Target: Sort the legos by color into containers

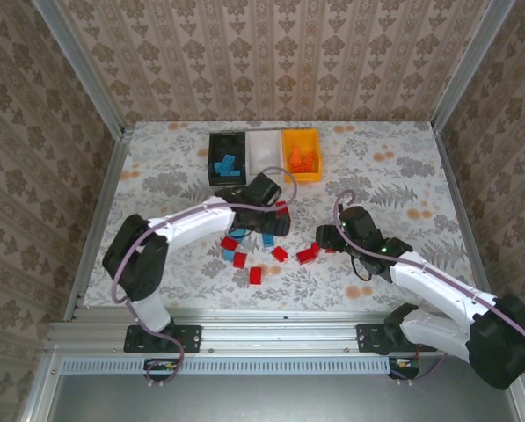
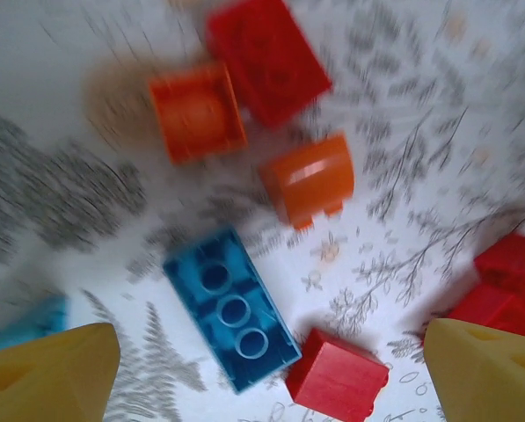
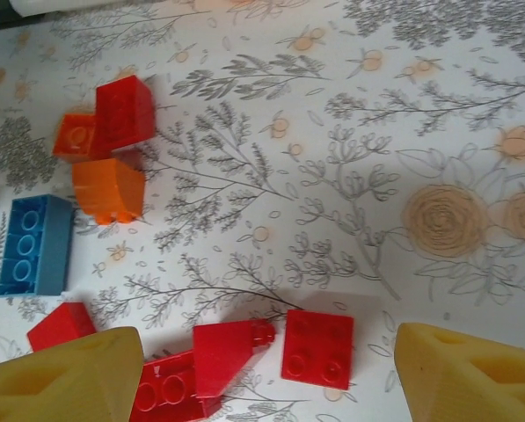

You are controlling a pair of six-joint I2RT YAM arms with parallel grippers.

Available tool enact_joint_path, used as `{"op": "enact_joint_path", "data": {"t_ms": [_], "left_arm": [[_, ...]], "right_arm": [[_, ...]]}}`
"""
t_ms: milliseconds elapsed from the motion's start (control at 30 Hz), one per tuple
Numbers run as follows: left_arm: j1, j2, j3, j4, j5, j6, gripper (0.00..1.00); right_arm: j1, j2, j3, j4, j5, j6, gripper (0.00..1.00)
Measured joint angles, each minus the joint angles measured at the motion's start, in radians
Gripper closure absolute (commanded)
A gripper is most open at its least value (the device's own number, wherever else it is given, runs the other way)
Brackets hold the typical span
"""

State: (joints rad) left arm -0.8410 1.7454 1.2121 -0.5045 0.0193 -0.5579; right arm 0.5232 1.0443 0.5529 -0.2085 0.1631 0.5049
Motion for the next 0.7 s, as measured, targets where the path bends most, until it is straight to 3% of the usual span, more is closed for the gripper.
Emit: {"op": "enact_joint_path", "data": {"t_ms": [133, 333, 700], "left_arm": [[-0.062, 0.057, -0.007, 0.020, -0.043, -0.103, 0.13], [-0.089, 0.085, -0.007, 0.055, -0.108, -0.222, 0.29], [-0.095, 0.080, -0.012, 0.044, -0.208, -0.280, 0.27]], "right_arm": [[-0.023, -0.025, -0.029, 0.000, 0.023, 0.000, 0.23], [-0.031, -0.053, -0.051, 0.000, 0.033, 0.001, 0.23], [-0.033, -0.024, -0.053, 0.005, 0.032, 0.000, 0.23]]}}
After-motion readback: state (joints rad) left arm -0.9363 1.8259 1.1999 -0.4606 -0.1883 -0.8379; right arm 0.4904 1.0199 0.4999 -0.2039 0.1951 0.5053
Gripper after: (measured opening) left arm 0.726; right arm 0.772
